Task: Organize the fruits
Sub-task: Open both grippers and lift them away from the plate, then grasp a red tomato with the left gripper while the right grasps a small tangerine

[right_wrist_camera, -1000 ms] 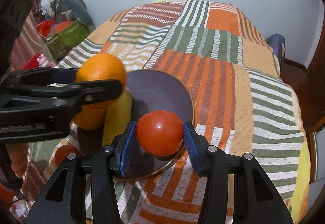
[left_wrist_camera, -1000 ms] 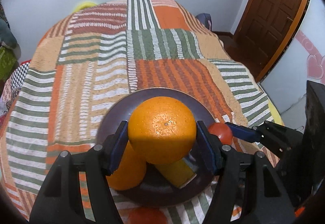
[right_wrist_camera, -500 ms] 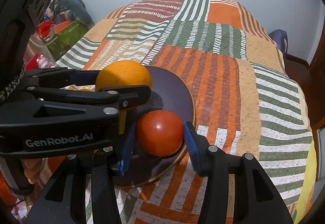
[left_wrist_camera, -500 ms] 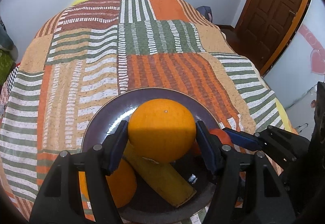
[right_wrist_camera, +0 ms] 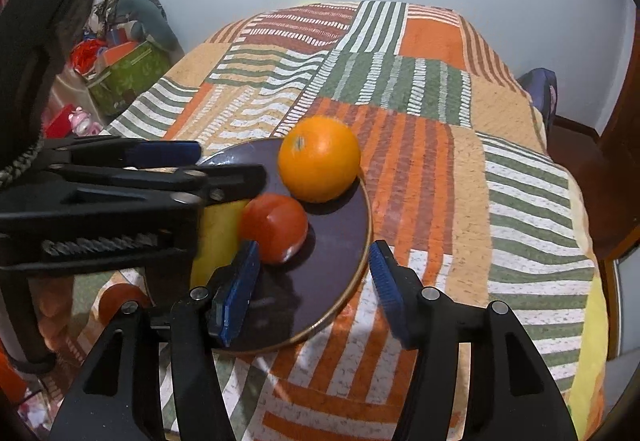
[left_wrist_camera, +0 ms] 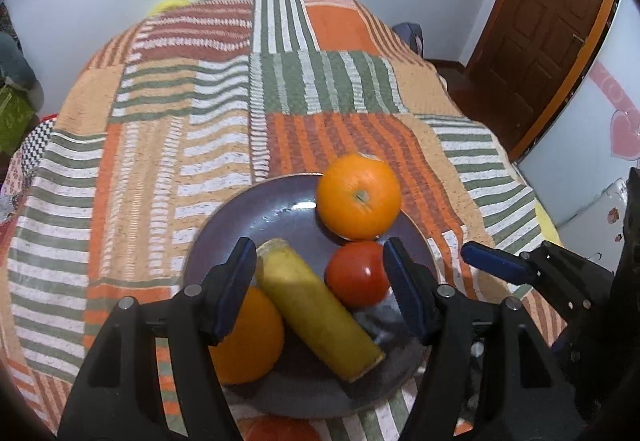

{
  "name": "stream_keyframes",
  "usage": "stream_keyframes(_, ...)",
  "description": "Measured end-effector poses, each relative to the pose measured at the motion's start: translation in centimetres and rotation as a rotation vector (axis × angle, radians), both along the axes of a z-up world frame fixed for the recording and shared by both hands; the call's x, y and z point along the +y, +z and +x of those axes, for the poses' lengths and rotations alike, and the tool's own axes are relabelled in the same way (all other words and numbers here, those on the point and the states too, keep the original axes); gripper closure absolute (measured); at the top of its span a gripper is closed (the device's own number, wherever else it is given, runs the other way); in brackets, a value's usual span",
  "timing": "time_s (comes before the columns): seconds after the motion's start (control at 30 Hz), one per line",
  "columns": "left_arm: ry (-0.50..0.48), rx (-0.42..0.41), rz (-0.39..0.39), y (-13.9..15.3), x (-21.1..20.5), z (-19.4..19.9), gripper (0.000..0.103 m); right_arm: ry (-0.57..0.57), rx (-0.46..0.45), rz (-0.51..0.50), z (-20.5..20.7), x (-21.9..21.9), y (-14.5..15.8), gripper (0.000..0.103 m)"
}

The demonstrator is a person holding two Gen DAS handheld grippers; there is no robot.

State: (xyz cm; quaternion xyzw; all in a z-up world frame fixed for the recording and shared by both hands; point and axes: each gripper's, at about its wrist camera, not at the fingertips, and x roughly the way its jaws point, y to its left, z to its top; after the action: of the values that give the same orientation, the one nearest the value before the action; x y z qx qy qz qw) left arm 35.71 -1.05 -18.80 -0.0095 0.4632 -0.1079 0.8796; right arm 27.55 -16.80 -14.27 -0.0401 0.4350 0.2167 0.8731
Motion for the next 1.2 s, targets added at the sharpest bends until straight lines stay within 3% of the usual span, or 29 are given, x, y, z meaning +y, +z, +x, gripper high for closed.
stream_keyframes(0.3, 0.017, -0.096, 0.01, 4.3, 1.6, -5.2, 0.037, -0.025, -0.076, -0.003, -2.9, -1.5, 3.7, 0.048)
stream_keyframes(0.63, 0.043, -0.133, 0.054, 5.8, 3.1, -11.6, 0.029, -0.073, -0.16, -0.039, -7.0, -4.6, 6.4, 0.034)
stream_keyframes(0.9, 0.07, -0.056, 0.055, 3.0, 4.1, -14.0, 0.029, -0.125, -0.089, -0.099, -8.5, -7.6, 3.9, 0.033)
stream_keyframes(1.2, 0.078, 0.035, 0.056, -1.1, 4.4, -14.2, 0.029, -0.192, 0.052, -0.068, -9.7, -9.9, -0.9, 0.033)
